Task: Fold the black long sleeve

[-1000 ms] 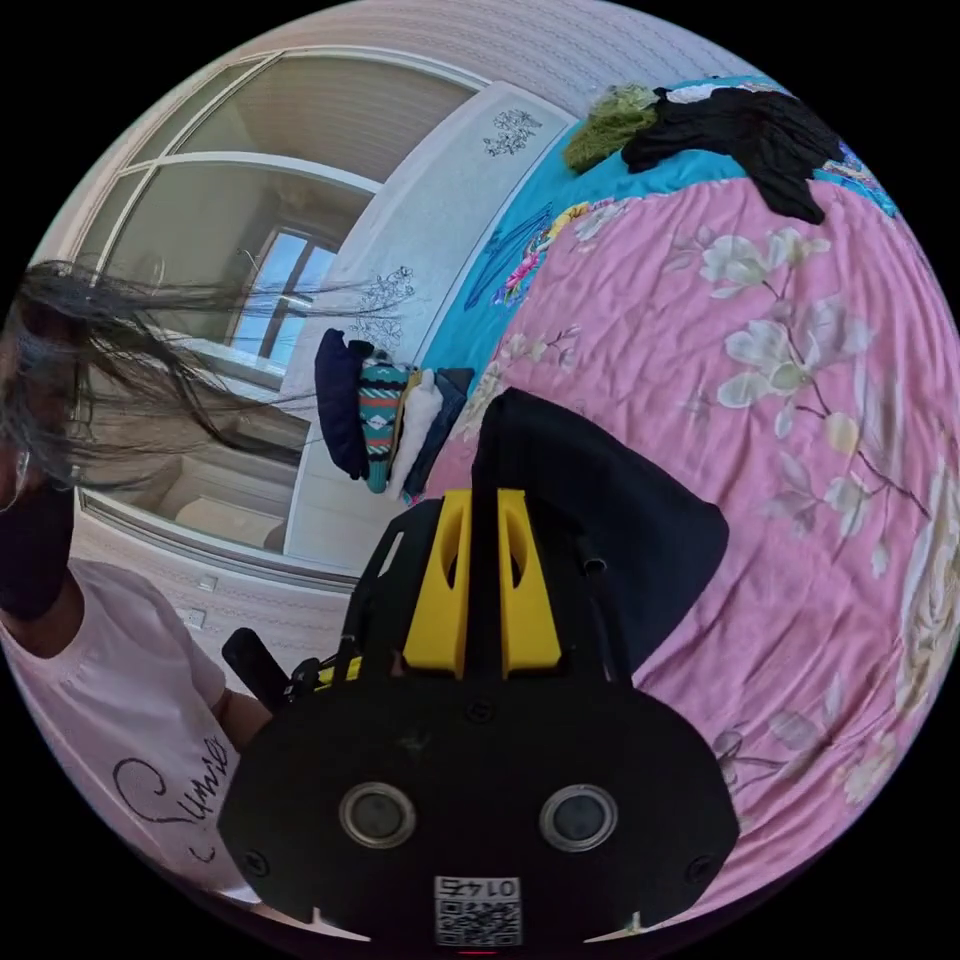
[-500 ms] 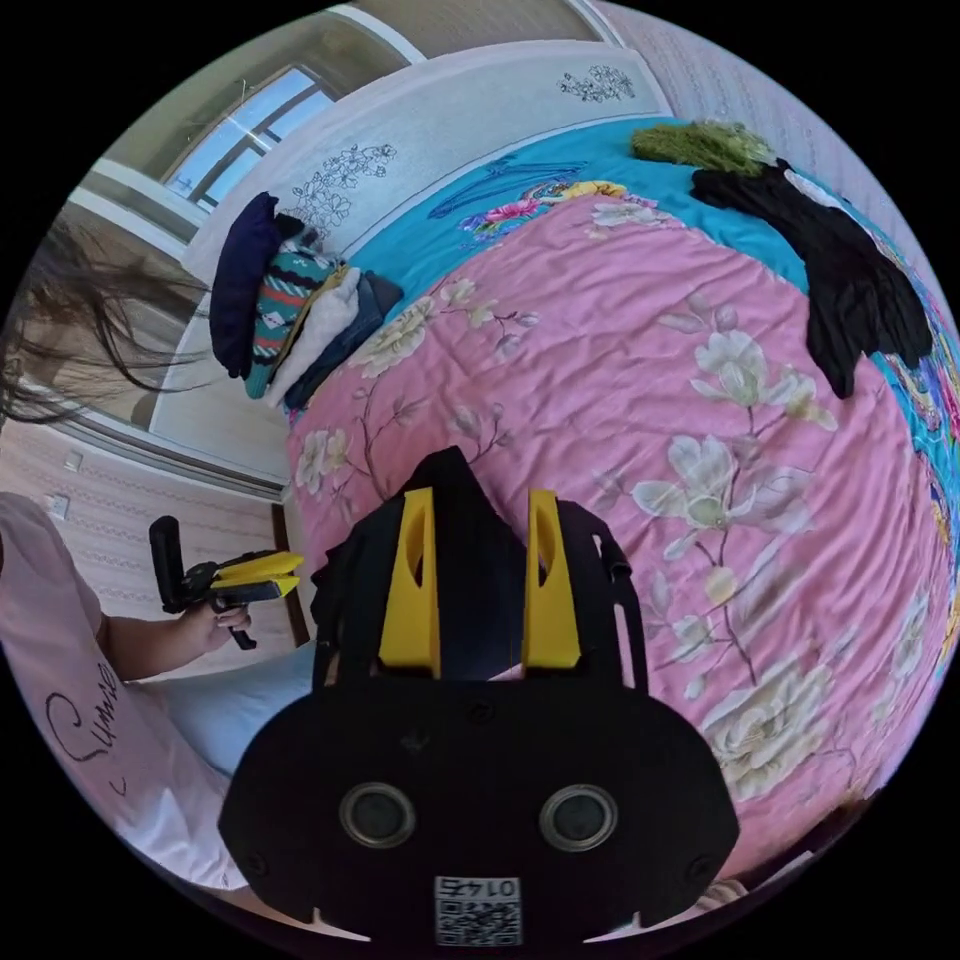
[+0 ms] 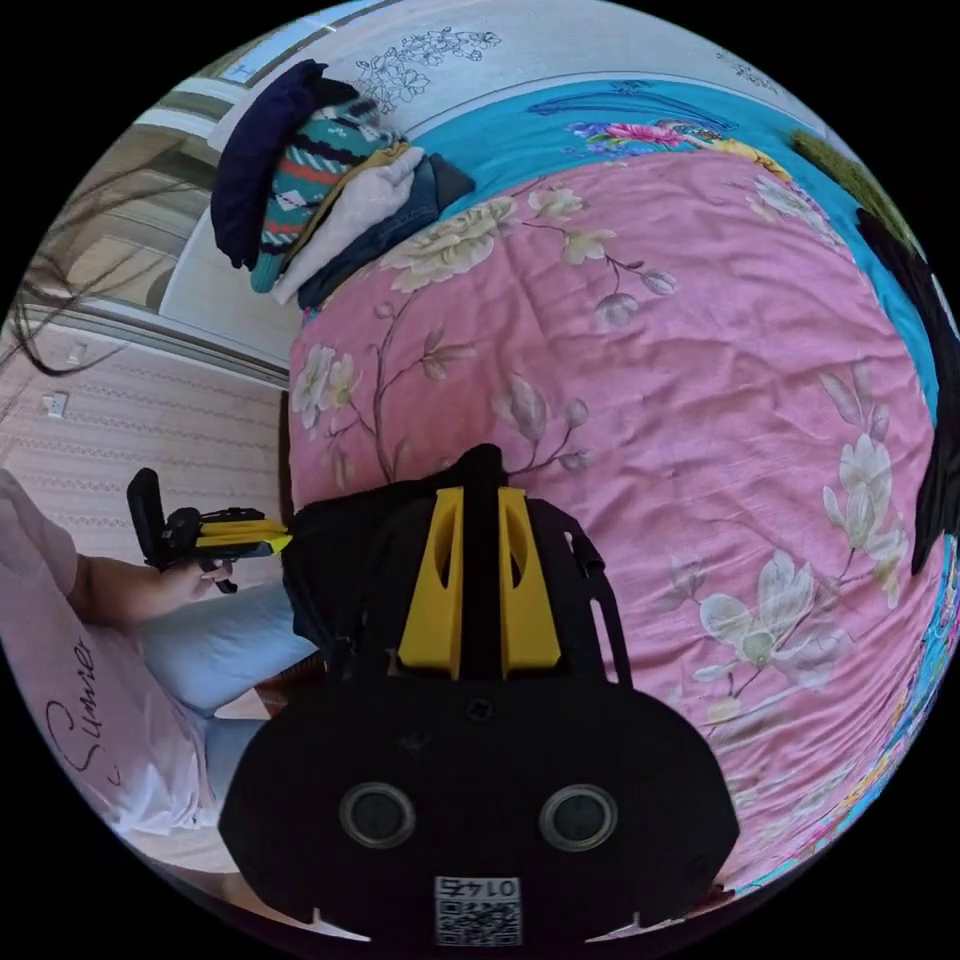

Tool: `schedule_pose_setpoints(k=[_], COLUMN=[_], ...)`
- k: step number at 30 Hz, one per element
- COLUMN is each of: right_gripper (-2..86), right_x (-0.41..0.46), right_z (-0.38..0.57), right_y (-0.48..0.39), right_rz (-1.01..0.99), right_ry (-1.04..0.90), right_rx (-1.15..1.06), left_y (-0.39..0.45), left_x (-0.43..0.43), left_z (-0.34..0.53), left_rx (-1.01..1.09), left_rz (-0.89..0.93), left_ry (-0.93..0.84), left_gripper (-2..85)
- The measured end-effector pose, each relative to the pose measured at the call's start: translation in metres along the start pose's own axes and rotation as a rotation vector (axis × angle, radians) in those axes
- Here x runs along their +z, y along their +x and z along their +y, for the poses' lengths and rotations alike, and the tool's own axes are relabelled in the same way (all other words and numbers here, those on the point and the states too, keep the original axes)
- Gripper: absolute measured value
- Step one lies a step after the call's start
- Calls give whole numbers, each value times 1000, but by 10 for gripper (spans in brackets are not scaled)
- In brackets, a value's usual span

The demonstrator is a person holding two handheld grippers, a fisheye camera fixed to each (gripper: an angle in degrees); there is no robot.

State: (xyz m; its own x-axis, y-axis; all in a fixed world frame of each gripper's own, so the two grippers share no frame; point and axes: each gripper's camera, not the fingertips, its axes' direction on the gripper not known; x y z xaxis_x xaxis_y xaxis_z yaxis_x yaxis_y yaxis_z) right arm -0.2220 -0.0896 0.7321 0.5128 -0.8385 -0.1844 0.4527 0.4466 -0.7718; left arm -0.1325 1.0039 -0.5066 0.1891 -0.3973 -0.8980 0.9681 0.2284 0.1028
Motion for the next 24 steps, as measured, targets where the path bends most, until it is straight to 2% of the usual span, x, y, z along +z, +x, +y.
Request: schedule_pose_setpoints(k=[4, 8, 12, 15, 18, 19, 24], right_gripper=[91, 130, 174, 179, 155, 112, 63], right_x=[-7, -43, -28, -33, -46, -50, -87], right_z=[-28, -36, -51, -56, -49, -46, -28], right_y=[27, 33, 38, 34, 28, 27, 29], right_rz=[-145, -131, -152, -104, -105, -192, -219], right_ry=[-25, 18, -64, -30, 25, 30, 109], right_rx=[55, 15, -3, -15, -26, -44, 17], left_y=[-3, 8, 21, 41, 63, 67, 112], left_x=[-17, -47, -11, 10, 18, 19, 19], left_z=[-5, 2, -2, -3, 1, 2, 9], left_rx=[-108, -102, -119, -148, -166, -159, 51], left_rz=[88, 87, 110, 63, 4, -11, 53], left_ry=[-17, 19, -24, -15, -1, 1, 25], left_gripper=[33, 84, 120, 132, 114, 109, -4])
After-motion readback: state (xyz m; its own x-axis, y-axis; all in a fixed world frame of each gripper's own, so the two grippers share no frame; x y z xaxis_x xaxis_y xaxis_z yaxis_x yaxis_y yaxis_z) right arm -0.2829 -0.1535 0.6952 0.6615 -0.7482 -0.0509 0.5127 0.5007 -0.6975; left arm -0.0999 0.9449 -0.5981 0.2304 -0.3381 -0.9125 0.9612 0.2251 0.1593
